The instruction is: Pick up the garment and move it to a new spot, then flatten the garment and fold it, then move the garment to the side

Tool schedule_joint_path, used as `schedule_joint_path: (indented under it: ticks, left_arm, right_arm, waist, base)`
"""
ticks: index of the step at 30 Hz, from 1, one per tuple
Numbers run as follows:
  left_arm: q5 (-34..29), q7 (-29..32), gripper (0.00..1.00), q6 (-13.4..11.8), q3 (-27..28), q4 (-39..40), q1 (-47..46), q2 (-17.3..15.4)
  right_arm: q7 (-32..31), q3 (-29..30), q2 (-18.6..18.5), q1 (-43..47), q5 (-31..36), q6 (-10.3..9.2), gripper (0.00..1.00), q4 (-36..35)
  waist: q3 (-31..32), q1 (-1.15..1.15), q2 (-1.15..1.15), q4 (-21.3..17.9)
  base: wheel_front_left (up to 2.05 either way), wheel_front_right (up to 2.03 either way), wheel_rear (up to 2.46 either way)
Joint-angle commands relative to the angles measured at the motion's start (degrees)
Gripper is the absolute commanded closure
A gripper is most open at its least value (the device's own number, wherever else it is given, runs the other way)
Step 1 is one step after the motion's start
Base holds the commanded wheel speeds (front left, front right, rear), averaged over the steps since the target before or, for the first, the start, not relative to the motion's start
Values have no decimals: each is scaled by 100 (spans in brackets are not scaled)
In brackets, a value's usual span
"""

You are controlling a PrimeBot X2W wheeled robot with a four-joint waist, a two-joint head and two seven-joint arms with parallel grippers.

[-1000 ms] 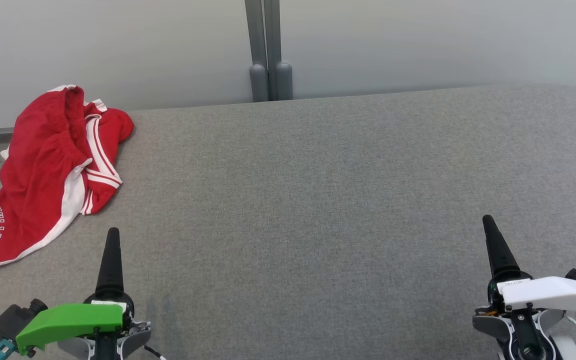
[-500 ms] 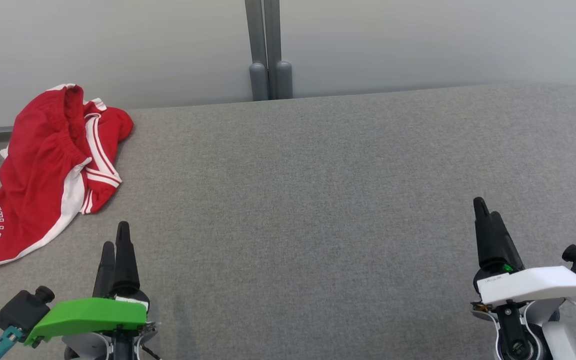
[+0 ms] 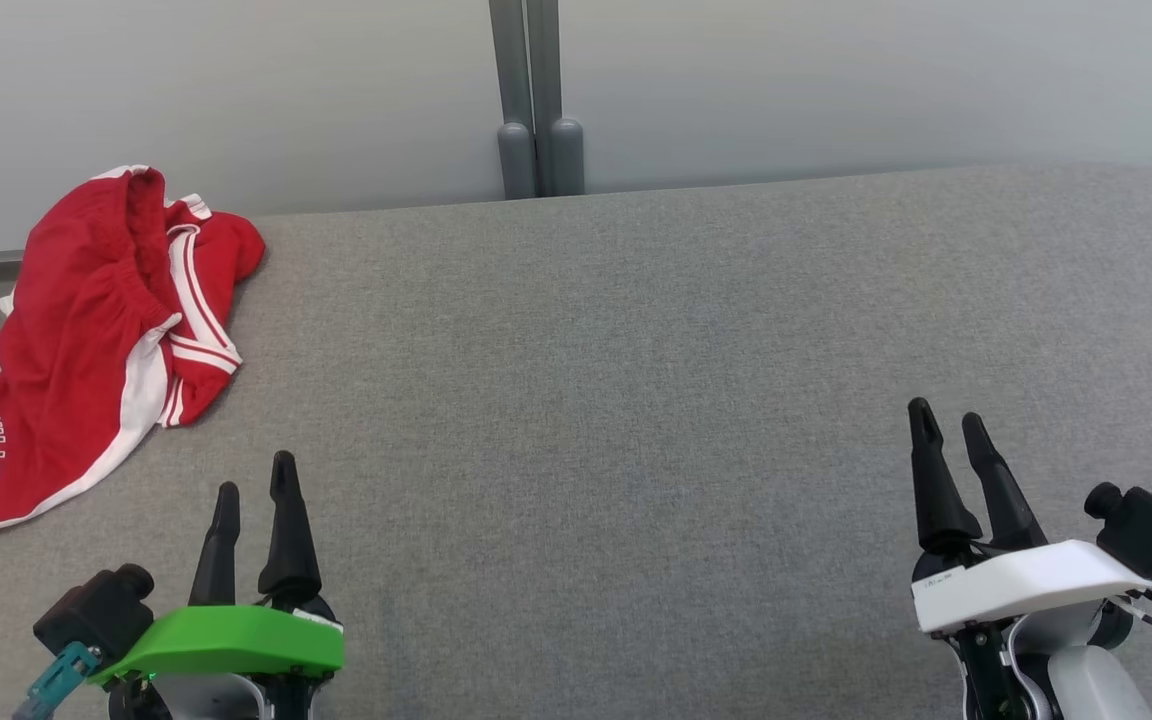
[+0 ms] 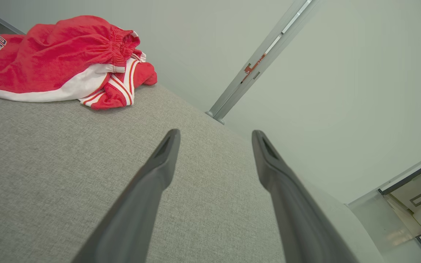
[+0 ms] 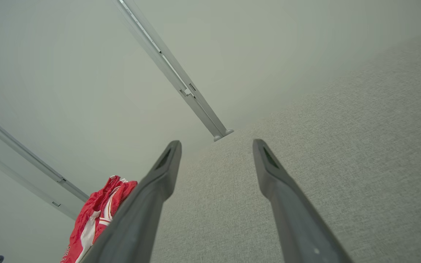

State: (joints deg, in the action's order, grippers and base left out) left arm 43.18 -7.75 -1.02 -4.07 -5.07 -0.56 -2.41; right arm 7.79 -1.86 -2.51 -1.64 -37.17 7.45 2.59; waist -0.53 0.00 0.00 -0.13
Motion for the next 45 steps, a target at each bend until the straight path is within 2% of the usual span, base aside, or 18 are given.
schedule_joint_path:
  ticks: [1, 20, 45]
  left_arm:
    - [-215, -67, 0, -20, -28, 31, 21, -43]
    - [-1800, -330, 0, -129, -232, -181, 96, -53]
    - [-2834, -621, 0, -313, -363, -227, 241, -61]
  right_arm:
    - [62, -36, -33, 13, 204, 3, 0, -79]
    - [329, -343, -40, 54, 1722, 4, 0, 44]
    - [621, -470, -44, 90, 2961, 4, 0, 186]
  waist:
    - [-3, 0, 0, -2]
    - [-17, 0, 0, -11]
    - [-30, 0, 0, 0]
  base:
    - [0, 0, 0]
    - [0, 0, 0]
    - [0, 0, 0]
